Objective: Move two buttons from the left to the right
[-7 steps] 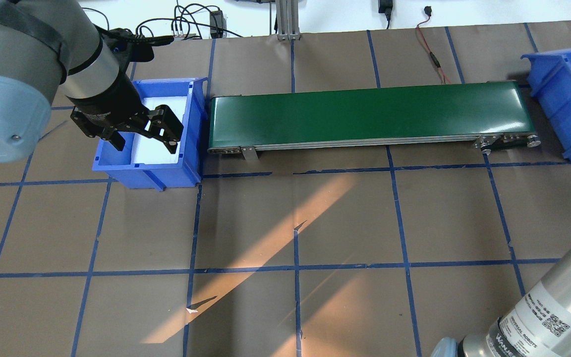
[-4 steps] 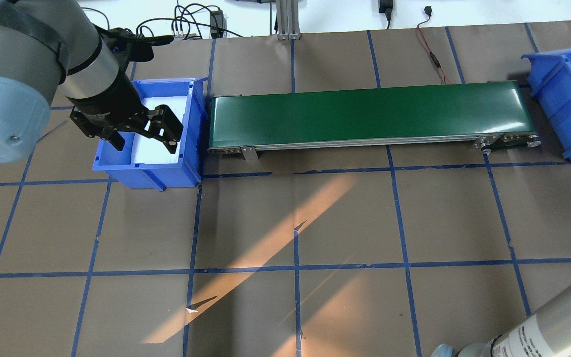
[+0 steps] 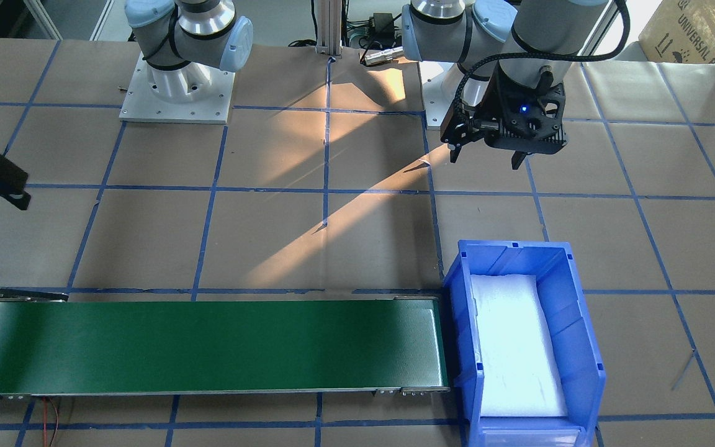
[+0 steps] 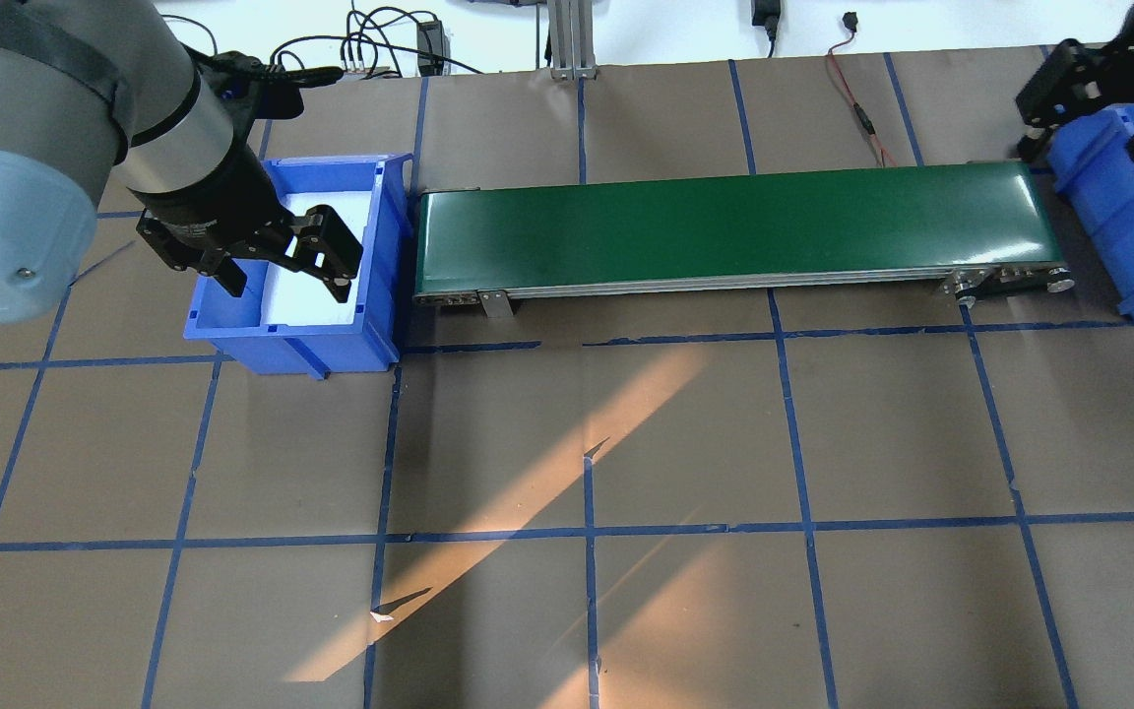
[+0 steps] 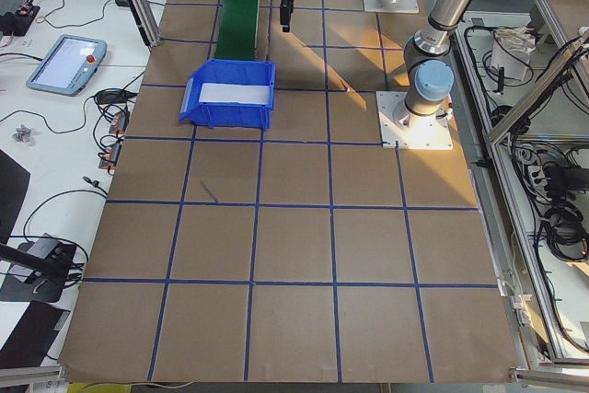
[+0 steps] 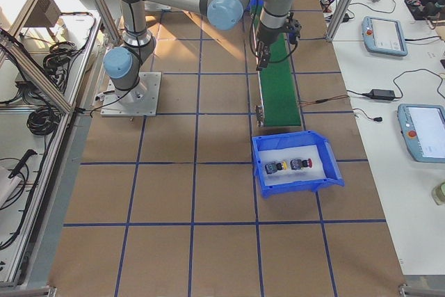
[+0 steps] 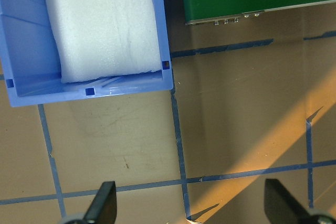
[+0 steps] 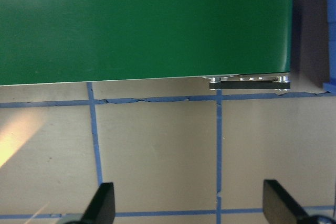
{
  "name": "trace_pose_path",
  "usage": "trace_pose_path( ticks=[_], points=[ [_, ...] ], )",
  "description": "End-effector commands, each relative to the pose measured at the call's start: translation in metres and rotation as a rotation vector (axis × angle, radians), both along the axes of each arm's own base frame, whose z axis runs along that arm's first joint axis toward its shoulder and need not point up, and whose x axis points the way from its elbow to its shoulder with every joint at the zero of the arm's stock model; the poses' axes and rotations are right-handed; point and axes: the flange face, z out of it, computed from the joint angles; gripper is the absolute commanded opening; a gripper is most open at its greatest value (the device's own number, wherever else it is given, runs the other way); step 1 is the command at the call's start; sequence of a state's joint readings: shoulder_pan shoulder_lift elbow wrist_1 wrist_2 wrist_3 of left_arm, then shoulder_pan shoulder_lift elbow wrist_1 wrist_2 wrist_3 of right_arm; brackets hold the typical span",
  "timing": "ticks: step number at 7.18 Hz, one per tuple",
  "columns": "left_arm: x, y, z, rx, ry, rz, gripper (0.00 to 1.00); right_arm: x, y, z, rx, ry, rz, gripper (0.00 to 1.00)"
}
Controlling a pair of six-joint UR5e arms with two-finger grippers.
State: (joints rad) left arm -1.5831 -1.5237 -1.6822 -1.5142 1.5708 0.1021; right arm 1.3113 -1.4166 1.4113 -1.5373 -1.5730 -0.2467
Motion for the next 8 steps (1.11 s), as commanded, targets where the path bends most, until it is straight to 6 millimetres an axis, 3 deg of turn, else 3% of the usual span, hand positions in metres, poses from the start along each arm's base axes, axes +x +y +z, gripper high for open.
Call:
trace_pose_path(
  ticks=[1, 4, 7, 8],
  points=[
    [0.000, -0.001, 0.004, -0.006, 0.000, 0.002, 1.00, 0.068, 0.004, 0.002, -0.040, 0.014, 0.065, 1.00],
    [0.000, -0.002, 0.008, -0.017, -0.001, 0.001, 1.00, 0.131, 0.024, 0.007, -0.047, 0.016, 0.132, 1.00],
    [0.001, -0.002, 0.010, -0.020, -0.009, 0.005, 1.00, 0.133, 0.031, -0.018, -0.056, 0.044, -0.004, 1.00],
    [0.001, -0.001, 0.010, -0.019, -0.011, 0.005, 1.00, 0.133, 0.037, -0.017, -0.058, 0.047, -0.019, 1.00]
  ],
)
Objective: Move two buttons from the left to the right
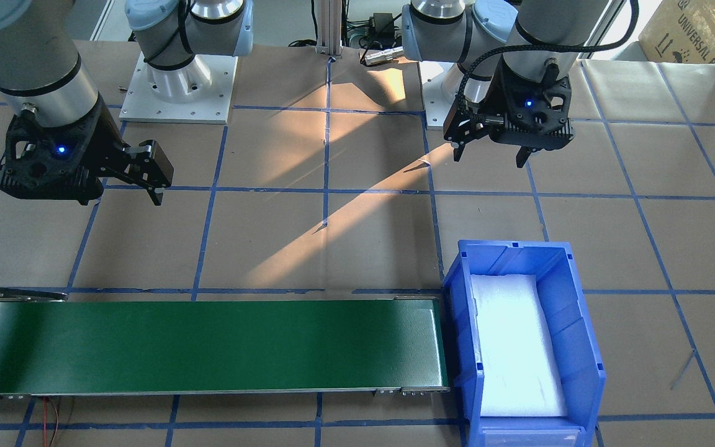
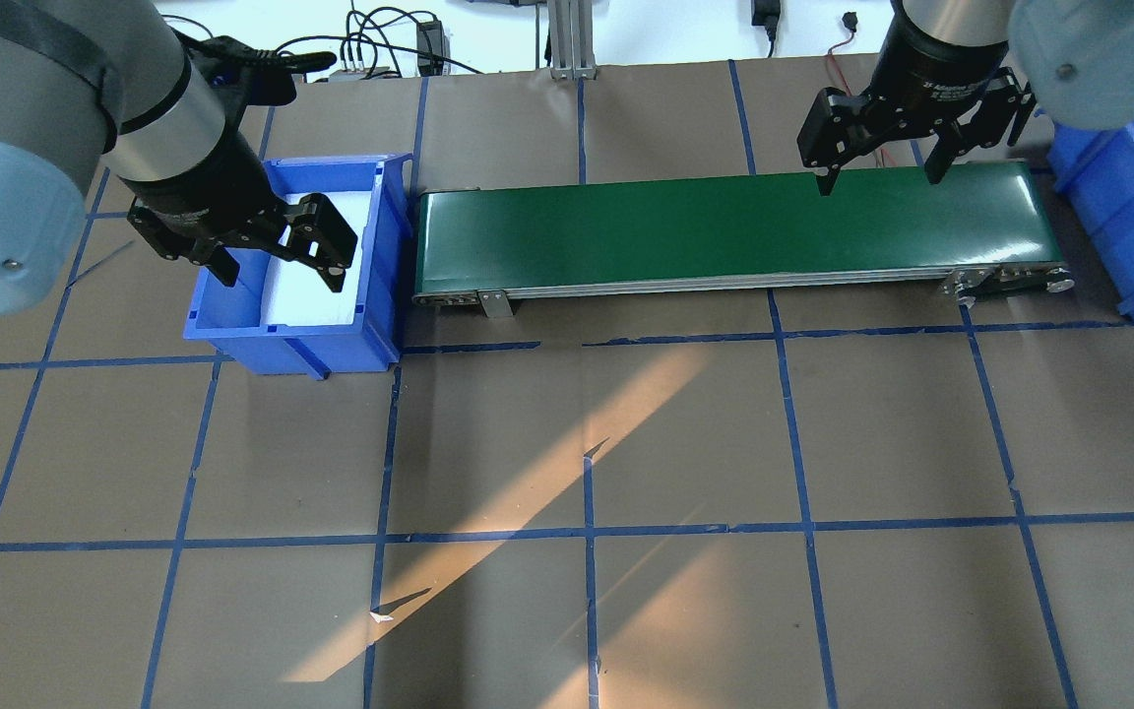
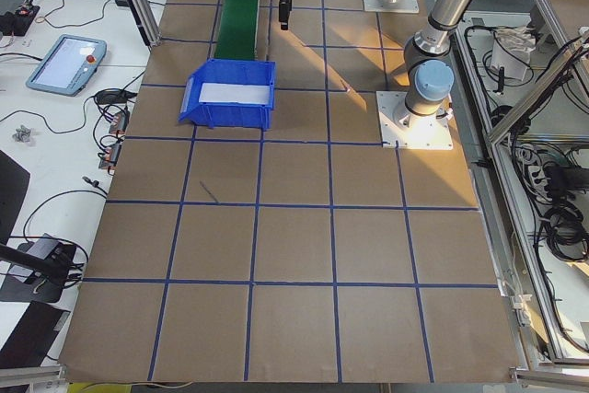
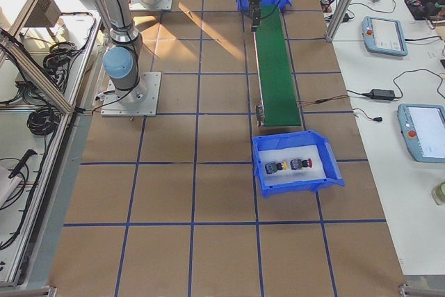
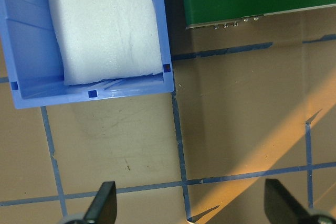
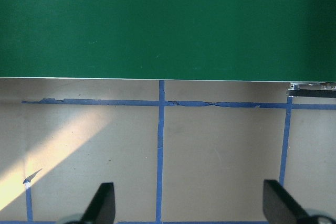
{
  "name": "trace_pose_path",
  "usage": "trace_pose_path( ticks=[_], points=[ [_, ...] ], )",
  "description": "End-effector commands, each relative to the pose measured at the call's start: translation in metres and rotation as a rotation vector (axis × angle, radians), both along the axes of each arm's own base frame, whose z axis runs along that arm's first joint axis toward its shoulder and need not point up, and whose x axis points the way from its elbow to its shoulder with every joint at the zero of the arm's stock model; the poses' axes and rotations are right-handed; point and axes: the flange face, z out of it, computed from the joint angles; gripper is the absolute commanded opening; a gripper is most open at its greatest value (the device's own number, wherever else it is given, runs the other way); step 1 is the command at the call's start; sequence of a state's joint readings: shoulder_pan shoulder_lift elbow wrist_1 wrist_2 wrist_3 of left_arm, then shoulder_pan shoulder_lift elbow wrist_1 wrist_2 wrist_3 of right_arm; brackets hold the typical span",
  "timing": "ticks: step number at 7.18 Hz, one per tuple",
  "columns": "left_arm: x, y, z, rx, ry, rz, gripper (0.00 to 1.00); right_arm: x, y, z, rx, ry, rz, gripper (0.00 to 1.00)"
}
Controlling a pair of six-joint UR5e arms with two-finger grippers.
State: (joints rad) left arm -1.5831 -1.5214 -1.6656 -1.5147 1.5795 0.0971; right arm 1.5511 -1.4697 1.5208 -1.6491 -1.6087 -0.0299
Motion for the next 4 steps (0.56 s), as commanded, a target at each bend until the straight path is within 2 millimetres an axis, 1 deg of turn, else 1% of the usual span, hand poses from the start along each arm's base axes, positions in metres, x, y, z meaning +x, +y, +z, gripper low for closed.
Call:
trace_pose_path(
  ticks=[1, 2, 3, 4],
  points=[
    [-0.001, 0.004, -0.002, 0.004, -0.001, 0.000, 1.00, 0.001, 0.024, 0.015, -0.026, 0.002, -0.041, 1.00],
    [-0.001, 0.006, -0.001, 0.003, 0.001, 0.000, 1.00, 0.001, 0.034, 0.022, -0.027, 0.001, -0.044, 1.00],
    [-0.001, 0.005, -0.003, 0.006, 0.001, 0.000, 1.00, 0.002, 0.039, 0.023, 0.025, -0.007, -0.045, 1.00],
    [-0.001, 0.004, -0.004, 0.007, -0.001, 0.000, 1.00, 0.002, 0.041, 0.023, 0.035, -0.005, -0.045, 1.00]
  ],
)
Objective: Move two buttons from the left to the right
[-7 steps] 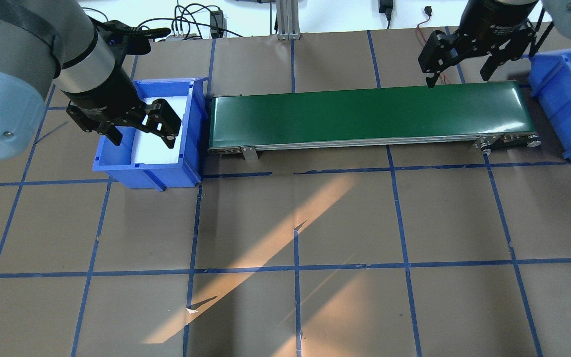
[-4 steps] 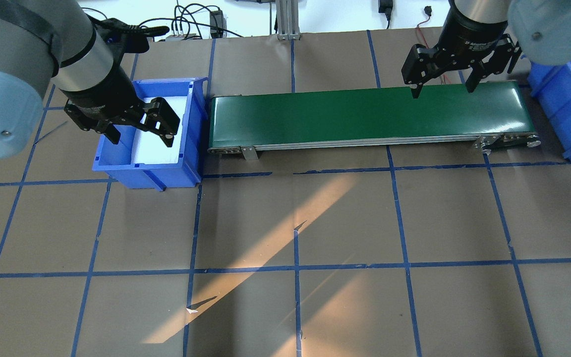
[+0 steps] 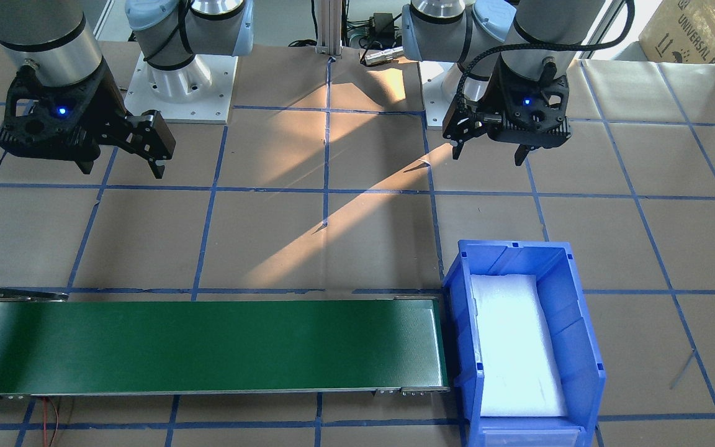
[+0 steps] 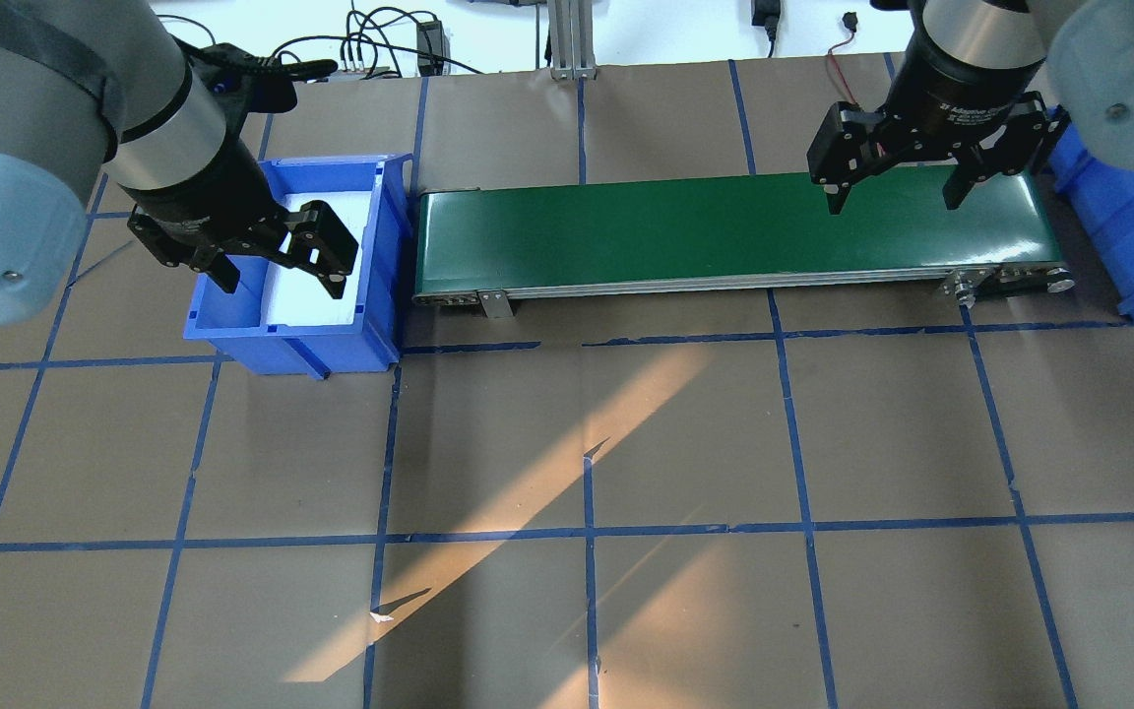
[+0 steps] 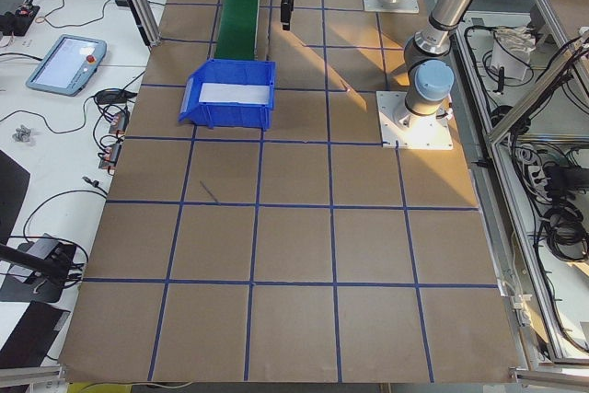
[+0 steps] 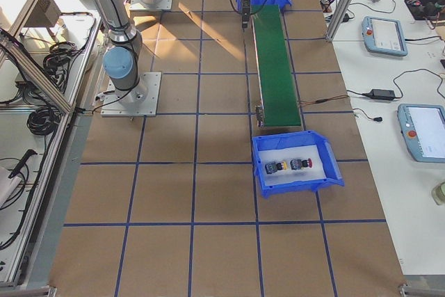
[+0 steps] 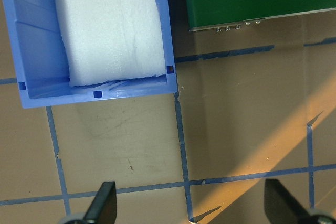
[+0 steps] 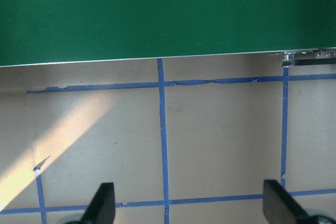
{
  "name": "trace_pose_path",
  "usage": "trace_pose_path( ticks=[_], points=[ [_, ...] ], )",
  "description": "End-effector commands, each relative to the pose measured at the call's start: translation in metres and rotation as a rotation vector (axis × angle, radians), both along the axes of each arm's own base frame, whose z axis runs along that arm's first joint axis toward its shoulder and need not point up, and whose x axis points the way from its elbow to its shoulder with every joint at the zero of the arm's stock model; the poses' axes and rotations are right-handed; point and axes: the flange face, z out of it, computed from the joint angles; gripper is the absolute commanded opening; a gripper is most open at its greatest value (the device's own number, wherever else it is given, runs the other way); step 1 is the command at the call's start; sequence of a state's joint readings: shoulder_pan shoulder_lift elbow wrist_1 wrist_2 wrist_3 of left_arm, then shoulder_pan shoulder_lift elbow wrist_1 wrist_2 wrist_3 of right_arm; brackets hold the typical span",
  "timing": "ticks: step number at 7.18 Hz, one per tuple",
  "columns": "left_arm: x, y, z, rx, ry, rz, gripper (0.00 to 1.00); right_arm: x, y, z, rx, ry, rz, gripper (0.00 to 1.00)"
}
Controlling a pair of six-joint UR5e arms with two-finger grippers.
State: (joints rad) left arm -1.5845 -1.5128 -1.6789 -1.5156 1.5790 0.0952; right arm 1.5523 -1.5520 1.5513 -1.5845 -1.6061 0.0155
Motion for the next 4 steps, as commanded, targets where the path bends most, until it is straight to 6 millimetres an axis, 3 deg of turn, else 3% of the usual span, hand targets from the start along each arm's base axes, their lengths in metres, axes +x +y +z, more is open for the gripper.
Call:
trace_pose_path(
  ticks=[1, 4],
  points=[
    [-0.0007, 0.0004, -0.0003, 0.001, -0.001, -0.002, 1.00, 0.0005, 0.0067, -0.0005, 0.033, -0.004, -0.001, 1.00],
    [-0.0008, 0.0002, -0.0017, 0.004, 0.001, -0.002, 1.00, 0.0005, 0.0055, 0.0019, 0.027, -0.004, 0.000, 1.00]
  ],
)
